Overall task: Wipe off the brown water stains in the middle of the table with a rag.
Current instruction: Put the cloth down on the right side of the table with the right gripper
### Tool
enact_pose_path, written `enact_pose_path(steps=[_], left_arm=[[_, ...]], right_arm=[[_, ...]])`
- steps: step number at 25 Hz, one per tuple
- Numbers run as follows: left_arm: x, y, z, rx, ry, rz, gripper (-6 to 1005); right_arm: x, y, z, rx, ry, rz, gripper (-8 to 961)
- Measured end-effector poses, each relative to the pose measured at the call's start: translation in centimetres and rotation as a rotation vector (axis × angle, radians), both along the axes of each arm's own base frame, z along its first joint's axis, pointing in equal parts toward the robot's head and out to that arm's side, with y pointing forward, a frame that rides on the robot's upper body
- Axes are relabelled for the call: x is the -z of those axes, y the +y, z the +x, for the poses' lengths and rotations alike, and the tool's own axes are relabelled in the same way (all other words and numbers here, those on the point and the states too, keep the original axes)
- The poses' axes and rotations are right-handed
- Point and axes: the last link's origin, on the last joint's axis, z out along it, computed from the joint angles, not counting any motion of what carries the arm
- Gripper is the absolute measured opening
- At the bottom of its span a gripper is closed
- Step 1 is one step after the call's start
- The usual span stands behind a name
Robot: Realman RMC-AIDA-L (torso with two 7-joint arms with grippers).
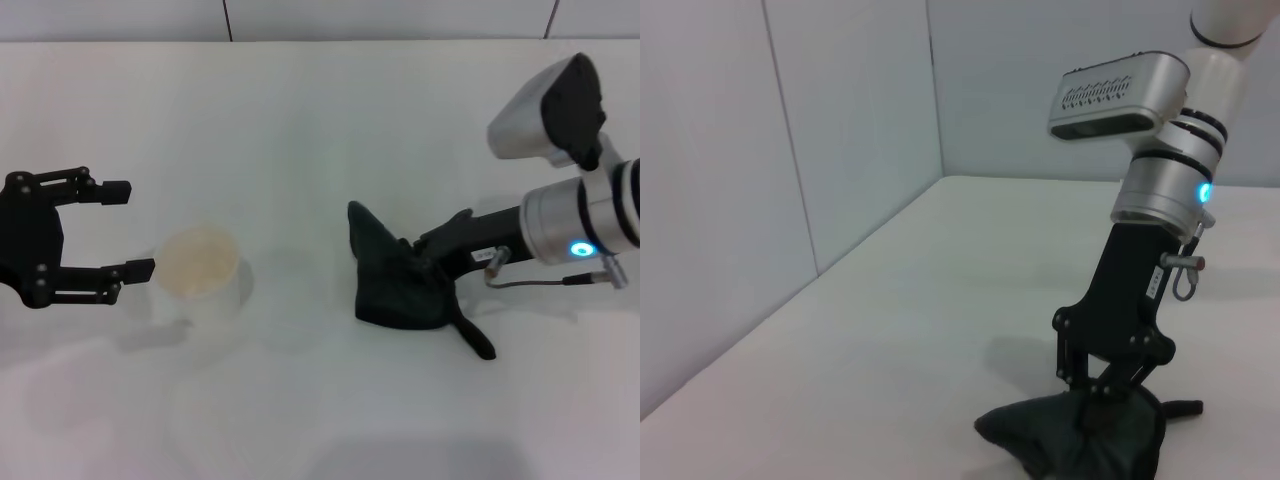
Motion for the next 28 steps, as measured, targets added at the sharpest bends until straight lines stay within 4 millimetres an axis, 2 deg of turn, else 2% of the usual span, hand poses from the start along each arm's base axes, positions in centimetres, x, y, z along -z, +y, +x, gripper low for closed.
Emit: enact_pose_path(steps=[8,9,13,19,28], left_arm=[[0.1,0.0,0.0,-0.003,-0.002,0.001,846],[0.1,0.0,0.0,-0.003,-0.003,0.001,846],[0.1,0.0,0.0,-0.003,-0.004,0.001,846],[0.3,0.0,0.1,-0.002,-0.011,0.0,846],[0.4,-0.1,0.2,-0.001,-0.014,-0.001,846]], right_arm=[[-1.2,-0.1,1.5,0.027,-0.012,0.012,208],[-2.1,-0.2,2.2,0.031,-0.006,0.015,209],[-3.3,-0.5,3.3,0.046,0.011,0.025,214],[-4.5,-1.0,4.6,0.068,0.03,0.026,222],[-5.5,-1.7,5.3,0.051,0.052,0.0,233]])
